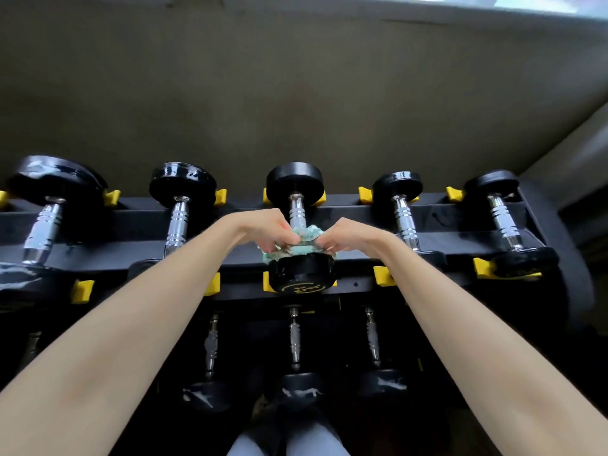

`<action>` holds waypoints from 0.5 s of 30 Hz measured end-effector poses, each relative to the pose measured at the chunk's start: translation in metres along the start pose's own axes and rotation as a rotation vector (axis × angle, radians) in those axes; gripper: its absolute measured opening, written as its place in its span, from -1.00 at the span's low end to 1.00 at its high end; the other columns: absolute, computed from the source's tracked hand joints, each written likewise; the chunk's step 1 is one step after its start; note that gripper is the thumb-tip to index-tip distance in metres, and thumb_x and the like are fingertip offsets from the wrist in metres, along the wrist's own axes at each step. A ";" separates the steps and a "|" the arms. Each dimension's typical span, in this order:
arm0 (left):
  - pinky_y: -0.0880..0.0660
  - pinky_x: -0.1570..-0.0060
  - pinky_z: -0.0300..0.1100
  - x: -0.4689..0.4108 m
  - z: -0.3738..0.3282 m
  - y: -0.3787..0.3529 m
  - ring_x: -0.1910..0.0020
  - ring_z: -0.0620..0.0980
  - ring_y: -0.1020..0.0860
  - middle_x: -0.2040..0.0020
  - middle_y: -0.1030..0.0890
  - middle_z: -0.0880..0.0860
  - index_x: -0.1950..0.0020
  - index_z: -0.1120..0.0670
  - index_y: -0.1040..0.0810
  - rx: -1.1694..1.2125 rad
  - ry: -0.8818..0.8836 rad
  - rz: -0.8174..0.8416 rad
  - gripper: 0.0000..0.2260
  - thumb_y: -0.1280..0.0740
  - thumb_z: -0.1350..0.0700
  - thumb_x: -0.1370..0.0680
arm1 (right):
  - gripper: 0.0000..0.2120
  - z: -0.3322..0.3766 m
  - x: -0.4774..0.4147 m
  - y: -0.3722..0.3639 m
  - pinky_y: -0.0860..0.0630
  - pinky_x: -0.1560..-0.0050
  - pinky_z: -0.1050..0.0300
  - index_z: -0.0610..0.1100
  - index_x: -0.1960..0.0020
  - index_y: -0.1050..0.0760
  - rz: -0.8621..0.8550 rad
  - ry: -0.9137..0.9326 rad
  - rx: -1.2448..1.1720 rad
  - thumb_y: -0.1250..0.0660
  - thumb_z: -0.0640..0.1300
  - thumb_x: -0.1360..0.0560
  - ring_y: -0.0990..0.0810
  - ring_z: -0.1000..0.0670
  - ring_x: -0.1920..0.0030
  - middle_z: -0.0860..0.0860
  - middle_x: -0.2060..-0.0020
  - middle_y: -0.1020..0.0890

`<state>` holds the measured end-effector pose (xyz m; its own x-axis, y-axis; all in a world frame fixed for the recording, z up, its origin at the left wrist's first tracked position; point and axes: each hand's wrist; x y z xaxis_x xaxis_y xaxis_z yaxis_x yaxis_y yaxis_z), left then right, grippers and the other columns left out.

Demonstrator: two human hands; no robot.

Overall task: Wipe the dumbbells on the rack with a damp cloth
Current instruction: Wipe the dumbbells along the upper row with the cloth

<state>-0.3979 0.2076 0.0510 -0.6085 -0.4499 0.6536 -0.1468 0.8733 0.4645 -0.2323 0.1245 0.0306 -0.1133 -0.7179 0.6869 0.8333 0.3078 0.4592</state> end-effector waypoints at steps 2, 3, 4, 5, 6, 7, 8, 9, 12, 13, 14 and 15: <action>-0.17 0.34 -0.23 0.012 -0.002 -0.002 0.39 -0.03 -0.22 0.35 -0.23 0.10 0.44 0.05 -0.17 0.002 -0.033 -0.035 -0.61 -0.29 0.11 -0.51 | -0.79 0.002 0.011 -0.004 -0.39 -0.03 0.11 -0.29 0.19 -0.52 -0.062 0.039 -0.054 -0.30 -0.12 -0.38 -0.46 0.04 0.12 -0.17 0.24 -0.49; -0.18 0.33 -0.23 0.016 -0.002 -0.004 0.36 -0.01 -0.25 0.34 -0.24 0.11 0.45 0.05 -0.18 0.008 -0.043 -0.059 -0.61 -0.28 0.10 -0.51 | -0.78 0.003 0.016 -0.007 -0.40 -0.02 0.08 -0.31 0.25 -0.48 -0.091 0.061 -0.060 -0.30 -0.12 -0.37 -0.47 0.05 0.15 -0.21 0.27 -0.48; -0.19 0.33 -0.22 0.022 0.000 -0.009 0.36 -0.02 -0.26 0.38 -0.24 0.09 0.46 0.05 -0.19 0.016 -0.050 -0.090 -0.60 -0.29 0.10 -0.51 | -0.76 0.004 0.023 -0.013 -0.38 0.05 0.08 -0.27 0.34 -0.41 -0.125 0.082 -0.046 -0.30 -0.11 -0.38 -0.43 0.05 0.22 -0.17 0.33 -0.44; -0.19 0.34 -0.22 0.028 0.003 -0.016 0.38 -0.03 -0.24 0.42 -0.24 0.05 0.47 0.05 -0.19 0.025 -0.049 -0.138 -0.60 -0.29 0.09 -0.51 | -0.72 0.005 0.030 -0.020 -0.33 0.15 0.09 -0.20 0.40 -0.36 -0.159 0.102 -0.006 -0.30 -0.09 -0.41 -0.37 0.03 0.27 -0.09 0.38 -0.40; -0.17 0.37 -0.23 0.031 0.006 -0.025 0.40 -0.05 -0.22 0.45 -0.23 0.01 0.49 0.05 -0.20 0.047 -0.041 -0.200 -0.59 -0.29 0.08 -0.51 | -0.69 0.005 0.035 -0.026 -0.28 0.22 0.09 -0.16 0.41 -0.35 -0.194 0.122 0.054 -0.28 -0.07 -0.46 -0.34 0.01 0.29 -0.04 0.40 -0.39; -0.14 0.40 -0.24 0.035 0.011 -0.035 0.43 -0.06 -0.19 0.46 -0.22 -0.01 0.50 0.06 -0.22 0.075 -0.029 -0.270 -0.58 -0.29 0.08 -0.52 | -0.68 0.005 0.039 -0.035 -0.26 0.26 0.09 -0.17 0.38 -0.40 -0.233 0.150 0.116 -0.24 -0.06 -0.50 -0.35 0.00 0.27 -0.05 0.40 -0.41; -0.12 0.44 -0.25 0.038 0.015 -0.044 0.45 -0.07 -0.18 0.47 -0.23 -0.02 0.50 0.06 -0.26 0.101 -0.027 -0.337 -0.58 -0.28 0.09 -0.53 | -0.69 0.004 0.043 -0.043 -0.25 0.28 0.09 -0.20 0.31 -0.45 -0.270 0.181 0.178 -0.20 -0.05 -0.53 -0.37 -0.03 0.24 -0.06 0.39 -0.44; -0.12 0.45 -0.24 0.040 0.019 -0.052 0.45 -0.08 -0.20 0.47 -0.26 -0.02 0.49 0.07 -0.30 0.119 -0.026 -0.390 -0.60 -0.26 0.11 -0.55 | -0.69 0.004 0.045 -0.051 -0.24 0.30 0.11 -0.21 0.27 -0.44 -0.294 0.215 0.233 -0.17 -0.05 -0.56 -0.39 -0.04 0.22 -0.06 0.38 -0.45; -0.16 0.45 -0.22 0.043 0.028 -0.069 0.41 -0.07 -0.26 0.45 -0.31 0.00 0.49 0.10 -0.32 0.160 -0.048 -0.527 -0.60 -0.20 0.19 -0.58 | -0.67 -0.001 0.047 -0.070 -0.19 0.34 0.12 -0.20 0.25 -0.40 -0.324 0.301 0.327 -0.14 -0.03 -0.60 -0.39 -0.05 0.21 -0.07 0.28 -0.44; -0.16 0.45 -0.23 0.044 0.030 -0.076 0.43 -0.09 -0.26 0.45 -0.31 0.00 0.50 0.10 -0.30 0.170 -0.070 -0.563 -0.58 -0.19 0.21 -0.58 | -0.67 -0.004 0.047 -0.073 -0.20 0.29 0.10 -0.22 0.22 -0.44 -0.335 0.319 0.340 -0.14 -0.03 -0.60 -0.41 -0.06 0.18 -0.07 0.21 -0.46; -0.17 0.44 -0.25 0.045 0.033 -0.082 0.43 -0.11 -0.26 0.45 -0.31 0.00 0.51 0.09 -0.30 0.168 -0.102 -0.594 -0.58 -0.19 0.23 -0.57 | -0.67 -0.008 0.047 -0.075 -0.23 0.21 0.10 -0.23 0.17 -0.50 -0.350 0.336 0.340 -0.14 -0.03 -0.60 -0.44 -0.08 0.12 -0.08 0.12 -0.49; -0.18 0.44 -0.27 0.046 0.035 -0.091 0.44 -0.12 -0.26 0.46 -0.32 -0.01 0.50 0.09 -0.30 0.171 -0.137 -0.622 -0.59 -0.19 0.24 -0.57 | -0.69 -0.012 0.047 -0.077 -0.24 0.09 0.11 -0.22 0.11 -0.55 -0.365 0.357 0.331 -0.15 -0.04 -0.60 -0.45 -0.11 0.03 -0.08 0.00 -0.52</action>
<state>-0.4400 0.1139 0.0177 -0.4623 -0.8624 0.2064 -0.6184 0.4804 0.6220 -0.2950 0.0593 0.0208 -0.1236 -0.9612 0.2467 0.5559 0.1389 0.8196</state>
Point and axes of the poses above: each hand's wrist, its own x-axis away from the middle knuckle, its own y-axis out of the back of the hand, z = x × y
